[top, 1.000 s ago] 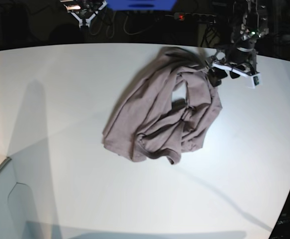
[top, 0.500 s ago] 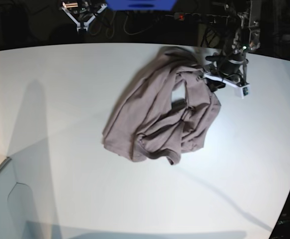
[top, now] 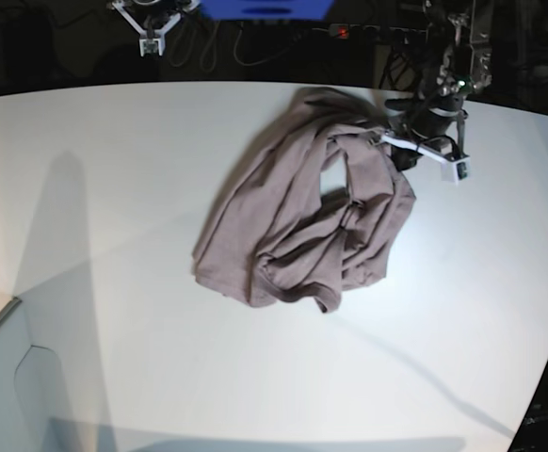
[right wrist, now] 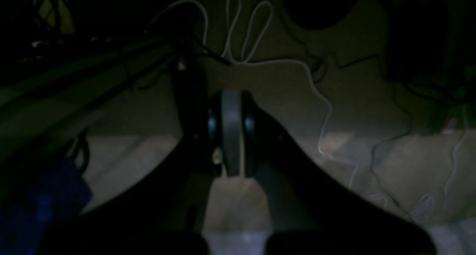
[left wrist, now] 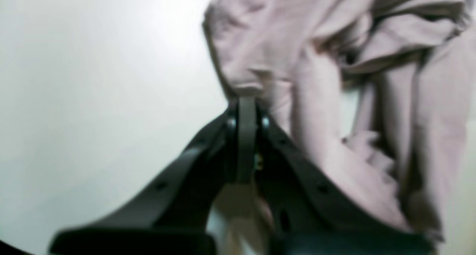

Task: Layout the t-shirt on the table in an organized manner, then fold the t-shirt properly
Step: 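Move the left gripper down onto the crumpled shirt's edge and grasp, then reach the right gripper to the shirt's other side and grasp fabric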

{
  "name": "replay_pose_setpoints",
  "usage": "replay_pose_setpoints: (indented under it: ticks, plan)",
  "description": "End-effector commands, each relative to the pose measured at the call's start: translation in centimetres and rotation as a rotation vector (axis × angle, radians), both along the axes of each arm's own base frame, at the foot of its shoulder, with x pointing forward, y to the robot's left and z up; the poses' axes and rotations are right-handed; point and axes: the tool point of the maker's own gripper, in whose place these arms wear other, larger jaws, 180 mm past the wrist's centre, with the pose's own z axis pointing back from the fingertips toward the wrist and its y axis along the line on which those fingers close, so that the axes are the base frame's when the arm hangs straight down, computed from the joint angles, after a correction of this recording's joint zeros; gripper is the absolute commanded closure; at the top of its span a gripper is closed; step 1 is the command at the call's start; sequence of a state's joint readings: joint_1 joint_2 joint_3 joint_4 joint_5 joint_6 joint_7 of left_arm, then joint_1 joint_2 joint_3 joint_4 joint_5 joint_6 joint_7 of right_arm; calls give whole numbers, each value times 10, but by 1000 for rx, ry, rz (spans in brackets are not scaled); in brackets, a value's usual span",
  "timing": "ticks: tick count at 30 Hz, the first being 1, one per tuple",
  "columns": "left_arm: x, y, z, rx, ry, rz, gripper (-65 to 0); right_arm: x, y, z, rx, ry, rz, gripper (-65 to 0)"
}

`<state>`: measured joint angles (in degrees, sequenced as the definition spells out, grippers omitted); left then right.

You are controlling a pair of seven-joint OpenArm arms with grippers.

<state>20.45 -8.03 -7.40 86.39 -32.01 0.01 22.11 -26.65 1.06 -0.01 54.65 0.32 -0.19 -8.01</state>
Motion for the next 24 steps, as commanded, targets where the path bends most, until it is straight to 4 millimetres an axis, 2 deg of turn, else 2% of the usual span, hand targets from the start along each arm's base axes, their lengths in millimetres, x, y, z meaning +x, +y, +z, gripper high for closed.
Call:
replay_pose_setpoints:
  ticks: [1,7,10,12,13,16,22,24]
  plan:
    - [10,2,13,4,-50,1,0,5,-1,8,3,-36,5,0]
    - [12,1,15,4,-59,-1,0,10,-2,39,-4,-117,10,0]
    - [13,1,16,6,-61,-5,0,7,5,51,7,-140,-3,0]
    - [13,3,16,9,-63,-2,0,9,-2,62,-9,-170,-27,0]
    - [14,3,17,9,-65,-1,0,10,1,67,-3,-185,-33,0]
    - [14,5,17,12,-65,-1,0,31,3,95,-5,-274,-45,0]
    - [14,5,17,14,-66,-1,0,87,3,147,-8,-468,-31,0]
    - [14,5,17,14,-66,-1,0,115,16,165,22,-551,-3,0]
